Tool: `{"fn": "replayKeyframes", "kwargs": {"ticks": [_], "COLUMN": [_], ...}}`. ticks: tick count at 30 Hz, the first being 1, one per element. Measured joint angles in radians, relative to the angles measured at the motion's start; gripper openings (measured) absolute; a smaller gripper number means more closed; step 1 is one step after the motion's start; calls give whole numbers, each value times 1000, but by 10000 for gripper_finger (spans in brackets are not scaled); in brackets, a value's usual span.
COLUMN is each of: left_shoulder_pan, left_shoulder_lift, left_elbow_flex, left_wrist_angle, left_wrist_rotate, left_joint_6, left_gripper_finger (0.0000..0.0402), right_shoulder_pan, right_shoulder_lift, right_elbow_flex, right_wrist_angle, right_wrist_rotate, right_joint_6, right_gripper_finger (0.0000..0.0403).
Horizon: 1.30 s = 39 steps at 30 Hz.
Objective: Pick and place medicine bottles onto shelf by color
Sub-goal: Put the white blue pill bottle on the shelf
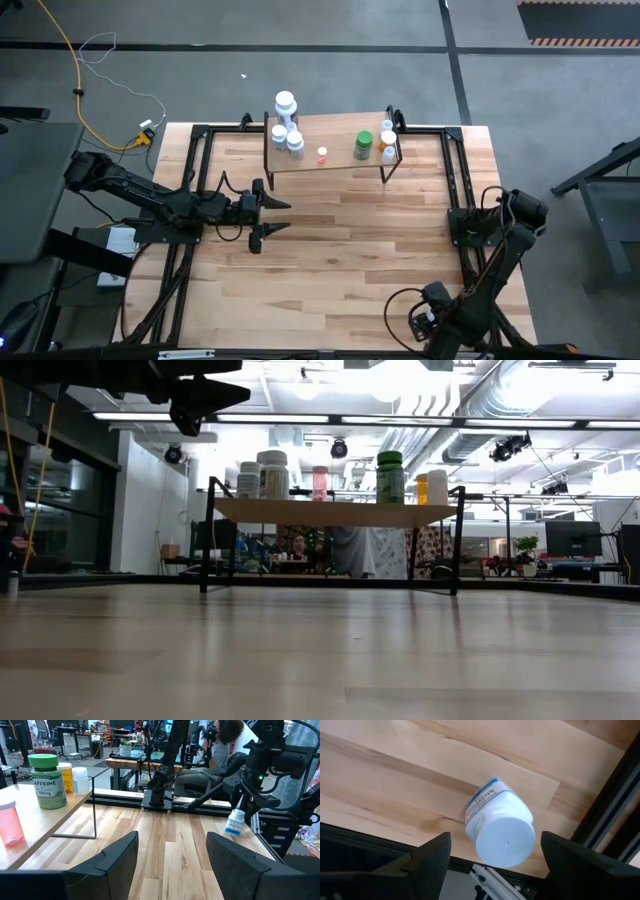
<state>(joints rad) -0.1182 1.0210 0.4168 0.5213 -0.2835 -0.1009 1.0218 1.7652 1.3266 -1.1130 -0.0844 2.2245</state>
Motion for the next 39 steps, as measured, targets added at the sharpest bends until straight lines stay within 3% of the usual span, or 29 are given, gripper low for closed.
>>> {"fn": "replayKeyframes", "kwargs": {"ticks": [9, 21, 26, 33, 39], "left_shoulder_pan": [0, 0, 0, 0, 0], "left_shoulder_lift": [0, 0, 0, 0, 0], "left_elbow_flex": [0, 0, 0, 0, 0], "left_wrist_angle": [0, 0, 0, 4, 8], "left_wrist_rotate": [0, 0, 0, 0, 0], "left_joint_6": [0, 0, 0, 0, 0], "left_gripper_finger": [225, 225, 225, 225, 225], "right_shoulder_pan": [-4, -8, -8, -30, -168], "right_shoulder_lift": [21, 21, 13, -75, -130], "right_elbow_flex": [0, 0, 0, 0, 0], "right_wrist_angle": [-15, -30, -28, 3, 108], "right_wrist_rotate": [-23, -34, -35, 142, 272], "right_joint_6": [-31, -46, -137, -247, -578], "right_gripper_finger": [265, 163, 156, 163, 160]}}
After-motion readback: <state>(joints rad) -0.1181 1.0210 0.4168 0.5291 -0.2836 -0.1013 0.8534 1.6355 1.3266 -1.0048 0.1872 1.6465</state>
